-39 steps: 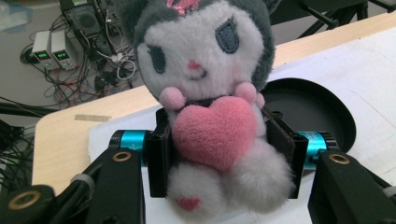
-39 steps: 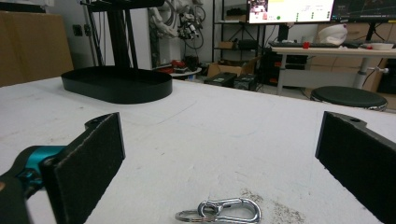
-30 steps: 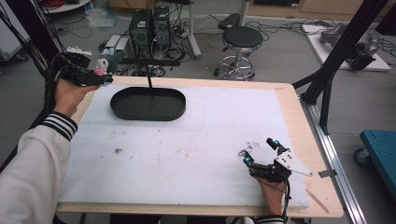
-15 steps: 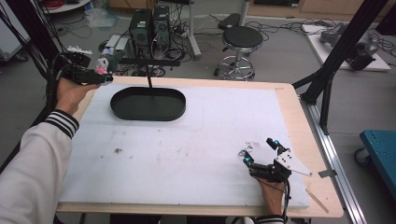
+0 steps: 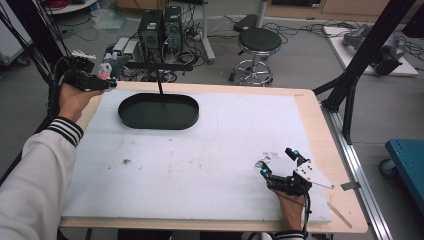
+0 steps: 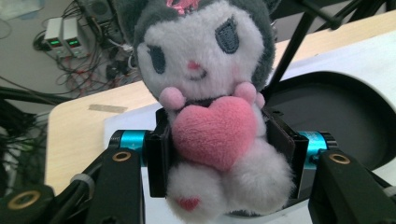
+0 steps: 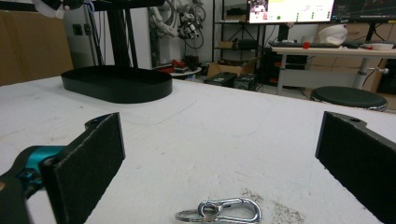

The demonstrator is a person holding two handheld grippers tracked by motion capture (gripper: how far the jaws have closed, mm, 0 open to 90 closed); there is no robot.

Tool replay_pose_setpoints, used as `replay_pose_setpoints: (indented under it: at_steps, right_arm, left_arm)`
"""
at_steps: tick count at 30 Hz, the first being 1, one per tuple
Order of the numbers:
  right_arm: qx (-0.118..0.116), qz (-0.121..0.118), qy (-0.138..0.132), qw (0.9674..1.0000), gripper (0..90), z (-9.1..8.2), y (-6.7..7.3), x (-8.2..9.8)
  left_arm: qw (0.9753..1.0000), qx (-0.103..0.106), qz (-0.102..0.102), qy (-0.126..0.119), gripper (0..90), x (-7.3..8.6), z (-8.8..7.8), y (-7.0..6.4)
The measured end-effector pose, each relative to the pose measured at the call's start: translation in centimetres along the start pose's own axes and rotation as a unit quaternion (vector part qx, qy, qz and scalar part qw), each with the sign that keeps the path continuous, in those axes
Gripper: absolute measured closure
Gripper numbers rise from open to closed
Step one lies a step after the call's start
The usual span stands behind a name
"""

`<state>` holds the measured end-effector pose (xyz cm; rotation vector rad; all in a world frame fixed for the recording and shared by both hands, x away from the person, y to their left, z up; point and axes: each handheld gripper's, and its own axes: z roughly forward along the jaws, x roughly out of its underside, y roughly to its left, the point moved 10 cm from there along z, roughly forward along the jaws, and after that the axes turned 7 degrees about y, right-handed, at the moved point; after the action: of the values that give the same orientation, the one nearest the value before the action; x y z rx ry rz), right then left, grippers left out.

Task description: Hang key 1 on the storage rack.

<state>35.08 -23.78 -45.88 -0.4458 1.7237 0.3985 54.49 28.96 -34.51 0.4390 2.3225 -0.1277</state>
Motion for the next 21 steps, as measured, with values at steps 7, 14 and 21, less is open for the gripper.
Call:
replay_pose_setpoints:
  at_steps: [7, 14, 21]
  right_arm:
    - [0.000, 0.000, 0.000, 1.0000, 0.5, 0.0, 0.0, 0.0]
    - [0.000, -0.001, -0.001, 1.0000, 0.5, 0.0, 0.0, 0.0]
    - [-0.001, 0.000, 0.000, 1.0000, 0.5, 0.0, 0.1, 0.0]
  left_arm:
    - [0.9998, -0.010, -0.007, 0.013, 50.4, 0.9, 1.1, 0.3]
    - [0.9992, -0.019, -0.013, 0.032, 50.4, 2.4, 2.2, 1.2]
    - [0.9991, -0.014, -0.018, 0.035, 49.4, 2.6, 2.8, 1.2]
